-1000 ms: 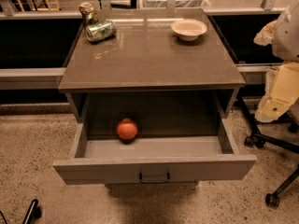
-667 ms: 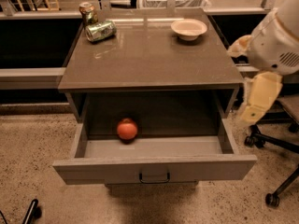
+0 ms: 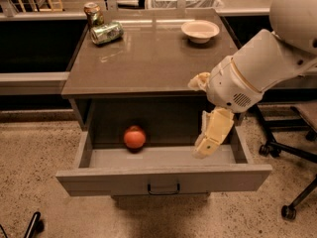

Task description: Pick apple from top drawer and place on counter

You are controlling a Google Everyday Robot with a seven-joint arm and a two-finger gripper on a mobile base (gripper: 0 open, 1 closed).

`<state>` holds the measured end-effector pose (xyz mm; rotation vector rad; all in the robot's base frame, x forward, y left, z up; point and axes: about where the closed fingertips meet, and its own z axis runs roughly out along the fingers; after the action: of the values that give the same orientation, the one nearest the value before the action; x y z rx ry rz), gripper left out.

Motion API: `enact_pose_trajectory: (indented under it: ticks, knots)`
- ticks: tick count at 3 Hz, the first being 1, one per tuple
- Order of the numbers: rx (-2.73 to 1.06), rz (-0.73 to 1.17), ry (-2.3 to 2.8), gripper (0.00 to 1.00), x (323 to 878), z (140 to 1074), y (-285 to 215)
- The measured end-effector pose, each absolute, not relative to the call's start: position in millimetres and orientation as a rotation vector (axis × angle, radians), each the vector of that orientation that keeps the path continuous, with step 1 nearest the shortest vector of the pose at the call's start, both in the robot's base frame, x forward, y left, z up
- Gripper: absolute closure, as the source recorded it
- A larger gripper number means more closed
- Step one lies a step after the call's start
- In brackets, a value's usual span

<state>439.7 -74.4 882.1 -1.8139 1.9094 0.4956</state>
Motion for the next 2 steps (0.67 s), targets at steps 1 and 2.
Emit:
enact_pose_trajectory:
  ticks: [1,2]
  knots:
    - [-1.814,0.496,1.909,0.0,440,882,-74]
    - [-1.783,0.465,1.847,0.0,457,875,-61]
